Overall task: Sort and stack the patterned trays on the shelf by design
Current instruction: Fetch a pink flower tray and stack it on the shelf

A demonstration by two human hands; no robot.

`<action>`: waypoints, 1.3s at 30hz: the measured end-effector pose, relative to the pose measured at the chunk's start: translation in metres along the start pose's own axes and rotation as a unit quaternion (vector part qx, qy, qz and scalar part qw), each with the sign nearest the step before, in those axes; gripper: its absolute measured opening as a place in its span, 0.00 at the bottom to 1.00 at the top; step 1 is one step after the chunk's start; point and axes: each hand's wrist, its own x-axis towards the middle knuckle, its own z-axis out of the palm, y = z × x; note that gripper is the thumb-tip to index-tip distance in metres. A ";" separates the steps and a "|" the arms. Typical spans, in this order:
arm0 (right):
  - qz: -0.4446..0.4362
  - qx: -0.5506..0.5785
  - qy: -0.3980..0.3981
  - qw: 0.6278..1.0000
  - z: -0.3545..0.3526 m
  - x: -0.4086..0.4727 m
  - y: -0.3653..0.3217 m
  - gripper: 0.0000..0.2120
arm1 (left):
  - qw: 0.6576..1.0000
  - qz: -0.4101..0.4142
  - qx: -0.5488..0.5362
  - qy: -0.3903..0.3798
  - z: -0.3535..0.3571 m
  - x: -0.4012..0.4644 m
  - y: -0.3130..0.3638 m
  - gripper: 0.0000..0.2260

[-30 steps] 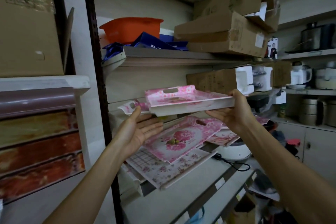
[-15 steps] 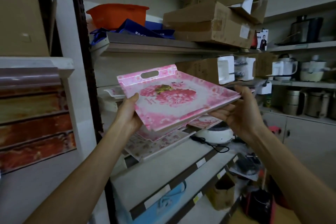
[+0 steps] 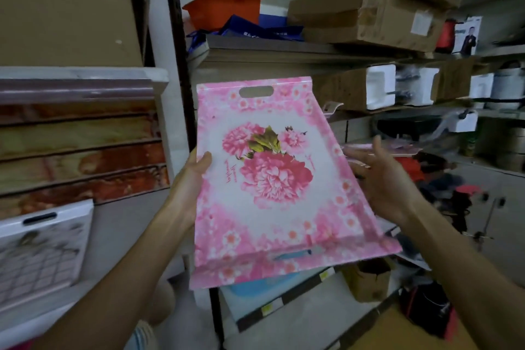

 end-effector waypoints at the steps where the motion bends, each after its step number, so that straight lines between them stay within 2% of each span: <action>1: 0.001 -0.025 0.000 1.000 0.009 0.000 0.005 0.30 | 1.000 0.001 0.000 -0.001 -0.005 -0.009 -0.002 0.17; 4: -0.008 -0.081 0.022 0.996 0.032 -0.001 0.019 0.24 | 1.000 -0.005 0.006 -0.005 -0.023 -0.035 -0.008 0.17; 8: -0.042 -0.157 0.043 0.986 0.053 0.001 0.046 0.20 | 0.999 -0.025 0.022 0.034 -0.049 -0.068 -0.011 0.20; 11: -0.043 -0.146 0.042 0.987 0.067 0.002 0.071 0.15 | 0.997 -0.028 0.042 0.062 -0.067 -0.089 -0.008 0.17; 17: -0.033 -0.117 0.022 0.992 0.106 0.011 0.108 0.12 | 0.991 -0.006 0.079 0.107 -0.103 -0.116 0.005 0.10; 19: -0.028 -0.113 0.012 0.993 0.124 0.017 0.119 0.10 | 0.987 -0.007 0.096 0.127 -0.117 -0.124 0.012 0.13; 21: -0.019 -0.111 -0.001 0.994 0.142 0.022 0.130 0.10 | 0.982 -0.007 0.119 0.145 -0.135 -0.132 0.018 0.16; 26: -0.003 -0.100 -0.027 0.995 0.196 0.036 0.164 0.09 | 0.967 0.029 0.174 0.185 -0.182 -0.151 0.036 0.13; 36: 0.029 -0.106 -0.086 0.990 0.332 0.069 0.213 0.10 | 0.967 0.011 0.129 0.218 -0.304 -0.166 0.071 0.17; 39: 0.030 -0.112 -0.093 0.989 0.373 0.079 0.220 0.11 | 0.966 0.001 0.146 0.212 -0.342 -0.164 0.086 0.20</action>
